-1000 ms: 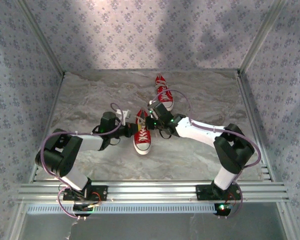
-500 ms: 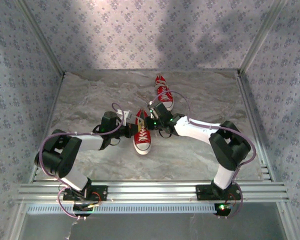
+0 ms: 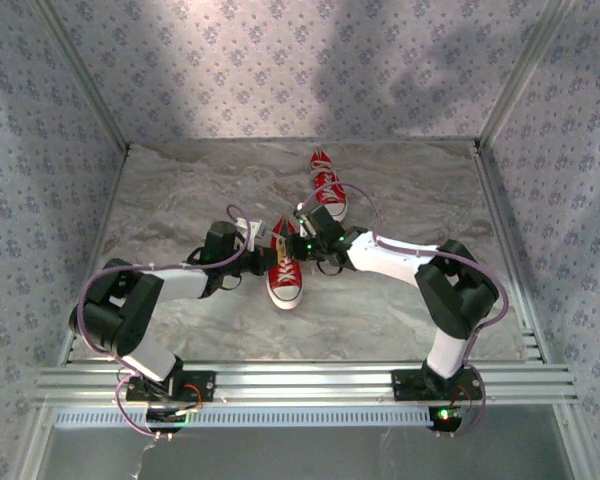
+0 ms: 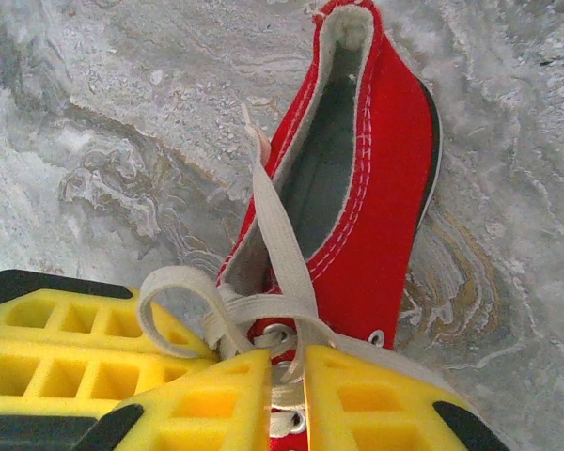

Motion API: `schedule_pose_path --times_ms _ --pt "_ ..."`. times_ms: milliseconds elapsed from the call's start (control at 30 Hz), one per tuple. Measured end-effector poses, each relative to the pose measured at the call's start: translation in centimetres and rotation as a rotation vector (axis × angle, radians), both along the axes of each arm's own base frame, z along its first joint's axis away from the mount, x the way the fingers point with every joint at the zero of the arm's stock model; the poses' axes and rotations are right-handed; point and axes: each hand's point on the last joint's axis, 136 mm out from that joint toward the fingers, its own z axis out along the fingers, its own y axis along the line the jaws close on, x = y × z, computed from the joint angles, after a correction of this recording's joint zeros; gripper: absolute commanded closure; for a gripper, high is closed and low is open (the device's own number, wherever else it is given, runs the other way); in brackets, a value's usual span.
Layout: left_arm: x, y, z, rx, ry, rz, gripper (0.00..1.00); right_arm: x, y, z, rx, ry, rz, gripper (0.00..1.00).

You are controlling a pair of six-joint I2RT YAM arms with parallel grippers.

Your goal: Tie the shoes

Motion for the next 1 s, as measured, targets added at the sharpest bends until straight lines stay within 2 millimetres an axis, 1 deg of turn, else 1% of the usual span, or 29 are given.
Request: schedule_pose_path --times_ms 300,467,667,833,933,1000 --pt "0.0 0.0 0.0 0.000 0.000 0.000 1.00 0.2 0.2 -0.6 -0.012 0.012 0.000 0.77" --pt "0.0 0.0 0.0 0.000 0.000 0.000 1.00 0.3 0.3 -0.8 -0.015 0.015 0.001 0.77" --pt "0.0 0.0 0.0 0.000 0.000 0.000 1.00 0.5 0.6 -0.8 -0.011 0.018 -0.001 0.91" --pt "0.1 0.1 0.0 0.006 -0.003 0.011 1.00 0.5 0.5 -0.7 -0.007 0.014 -0.001 0.98" --pt "0.1 0.3 0.1 0.010 -0.004 0.017 1.00 0.1 0.0 -0.2 0.000 0.006 -0.001 1.00" --pt "0.1 0.3 0.2 0.012 -0.003 0.019 1.00 -0.1 -0.3 0.5 0.011 -0.005 -0.003 1.00"
